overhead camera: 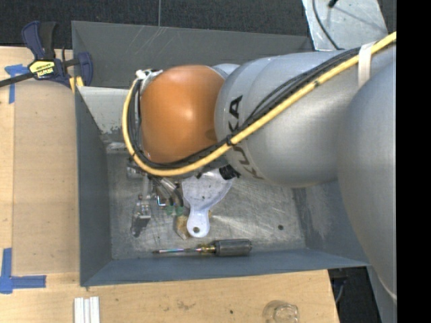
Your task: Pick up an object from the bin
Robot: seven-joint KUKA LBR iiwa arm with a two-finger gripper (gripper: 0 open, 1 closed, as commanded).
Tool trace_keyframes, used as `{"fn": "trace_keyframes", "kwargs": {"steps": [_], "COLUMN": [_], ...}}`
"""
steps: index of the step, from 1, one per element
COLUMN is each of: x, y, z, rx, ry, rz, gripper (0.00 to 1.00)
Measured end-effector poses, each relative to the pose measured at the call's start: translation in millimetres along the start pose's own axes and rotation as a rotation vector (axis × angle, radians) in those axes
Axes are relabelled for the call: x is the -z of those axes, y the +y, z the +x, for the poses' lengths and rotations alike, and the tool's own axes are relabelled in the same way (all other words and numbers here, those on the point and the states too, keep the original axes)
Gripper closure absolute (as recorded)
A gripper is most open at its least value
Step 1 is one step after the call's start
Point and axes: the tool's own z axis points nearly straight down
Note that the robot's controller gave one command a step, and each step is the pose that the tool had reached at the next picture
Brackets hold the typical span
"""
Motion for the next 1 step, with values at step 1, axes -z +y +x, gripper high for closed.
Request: {"fn": "trace_keyframes", "kwargs": {"steps": [1], "x": [4.7], "y": [-1.3], "z": [-2.2], "rx": [-0.004], "ry": [-0.008], "rz": [-0.002], "gripper": [0.00]}}
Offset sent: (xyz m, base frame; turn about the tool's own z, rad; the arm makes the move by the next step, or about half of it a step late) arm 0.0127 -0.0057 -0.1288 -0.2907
